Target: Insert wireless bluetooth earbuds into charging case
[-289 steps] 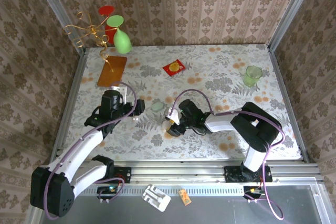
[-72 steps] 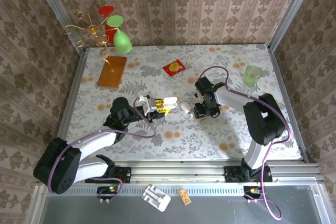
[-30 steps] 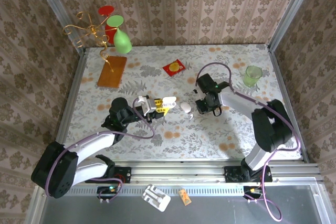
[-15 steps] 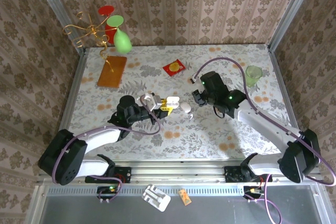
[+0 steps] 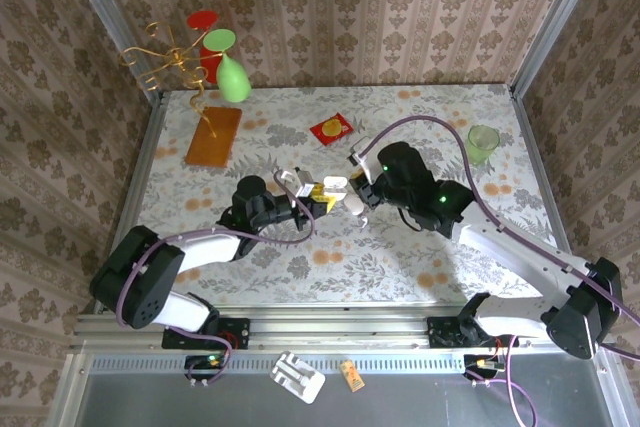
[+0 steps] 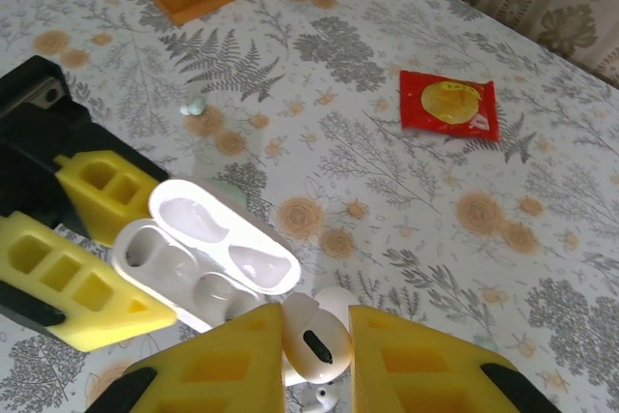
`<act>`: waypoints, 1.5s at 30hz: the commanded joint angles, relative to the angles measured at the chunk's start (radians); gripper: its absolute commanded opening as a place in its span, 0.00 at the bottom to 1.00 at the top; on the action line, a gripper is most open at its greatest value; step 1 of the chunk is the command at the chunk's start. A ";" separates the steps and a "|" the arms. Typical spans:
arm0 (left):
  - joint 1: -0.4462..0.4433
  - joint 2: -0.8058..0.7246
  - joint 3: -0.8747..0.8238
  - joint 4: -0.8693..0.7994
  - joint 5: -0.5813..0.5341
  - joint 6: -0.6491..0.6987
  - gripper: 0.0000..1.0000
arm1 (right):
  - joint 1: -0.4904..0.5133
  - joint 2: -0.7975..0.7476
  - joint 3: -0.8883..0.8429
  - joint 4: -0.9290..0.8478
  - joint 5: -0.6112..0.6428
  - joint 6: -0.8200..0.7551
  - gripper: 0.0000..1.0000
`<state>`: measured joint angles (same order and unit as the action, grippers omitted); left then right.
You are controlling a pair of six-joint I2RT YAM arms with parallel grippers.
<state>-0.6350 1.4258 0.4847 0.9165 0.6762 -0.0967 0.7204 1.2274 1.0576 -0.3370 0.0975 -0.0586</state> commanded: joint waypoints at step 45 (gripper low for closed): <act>-0.018 -0.019 0.073 0.016 -0.001 -0.068 0.00 | 0.031 0.043 -0.003 -0.003 -0.040 -0.096 0.23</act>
<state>-0.6476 1.4239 0.5209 0.9127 0.6800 -0.1432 0.7437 1.2949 1.0649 -0.3054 0.0940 -0.1364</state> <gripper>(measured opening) 0.202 0.222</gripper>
